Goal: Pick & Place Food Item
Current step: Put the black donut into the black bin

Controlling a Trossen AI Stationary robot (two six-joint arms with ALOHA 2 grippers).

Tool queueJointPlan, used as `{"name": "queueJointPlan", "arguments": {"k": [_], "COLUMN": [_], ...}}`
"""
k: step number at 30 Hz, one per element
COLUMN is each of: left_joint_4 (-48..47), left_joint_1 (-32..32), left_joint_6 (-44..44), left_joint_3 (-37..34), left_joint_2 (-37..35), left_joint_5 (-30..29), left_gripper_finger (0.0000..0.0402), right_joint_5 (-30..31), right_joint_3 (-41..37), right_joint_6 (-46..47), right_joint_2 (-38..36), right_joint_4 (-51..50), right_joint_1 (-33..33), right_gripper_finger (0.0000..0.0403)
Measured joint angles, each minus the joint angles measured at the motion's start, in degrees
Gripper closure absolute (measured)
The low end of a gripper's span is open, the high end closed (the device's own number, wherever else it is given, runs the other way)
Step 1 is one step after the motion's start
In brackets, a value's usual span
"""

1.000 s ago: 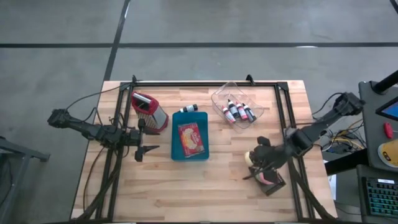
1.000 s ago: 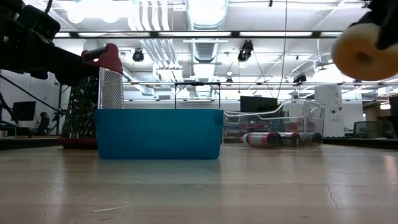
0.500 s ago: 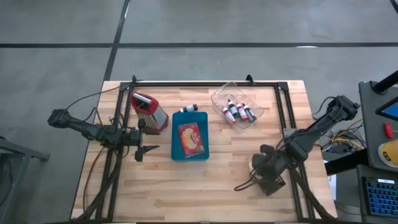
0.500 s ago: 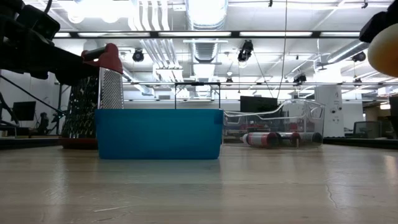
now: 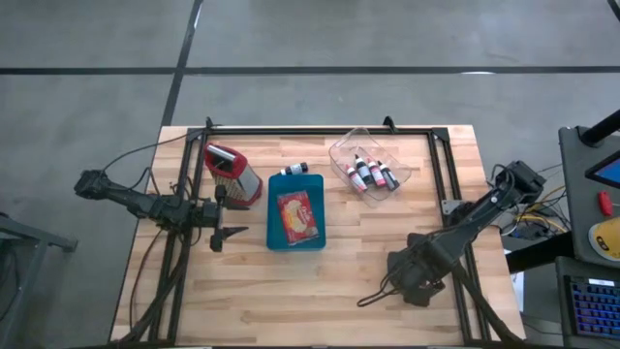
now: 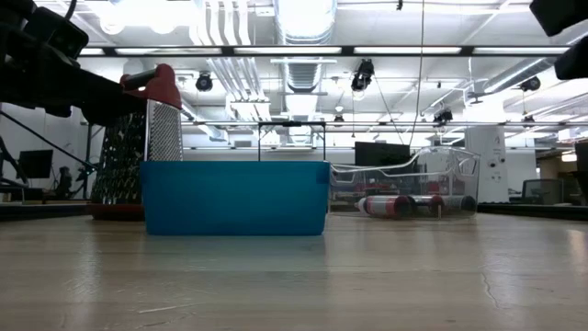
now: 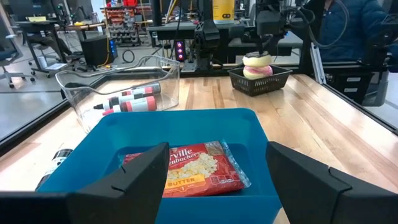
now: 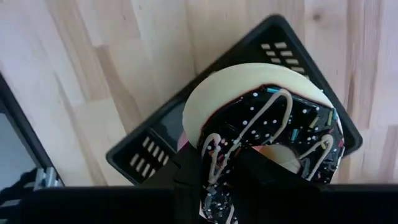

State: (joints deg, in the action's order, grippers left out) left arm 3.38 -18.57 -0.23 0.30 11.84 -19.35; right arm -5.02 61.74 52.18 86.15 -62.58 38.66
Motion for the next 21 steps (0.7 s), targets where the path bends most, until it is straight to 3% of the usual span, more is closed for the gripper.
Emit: {"name": "queueJointPlan", "arguments": {"k": [21], "left_joint_4": [0.0], "left_joint_1": [0.0], "left_joint_6": [0.0], "left_joint_3": [0.0], "left_joint_2": [0.0], "left_joint_5": [0.0], "left_gripper_finger": [0.0126], "right_joint_5": [-7.0], "right_joint_3": [-2.1], "right_joint_6": [1.8], "right_joint_2": [0.6], "right_joint_4": [-3.4], "right_joint_1": [0.2], "right_gripper_finger": [0.0349]}}
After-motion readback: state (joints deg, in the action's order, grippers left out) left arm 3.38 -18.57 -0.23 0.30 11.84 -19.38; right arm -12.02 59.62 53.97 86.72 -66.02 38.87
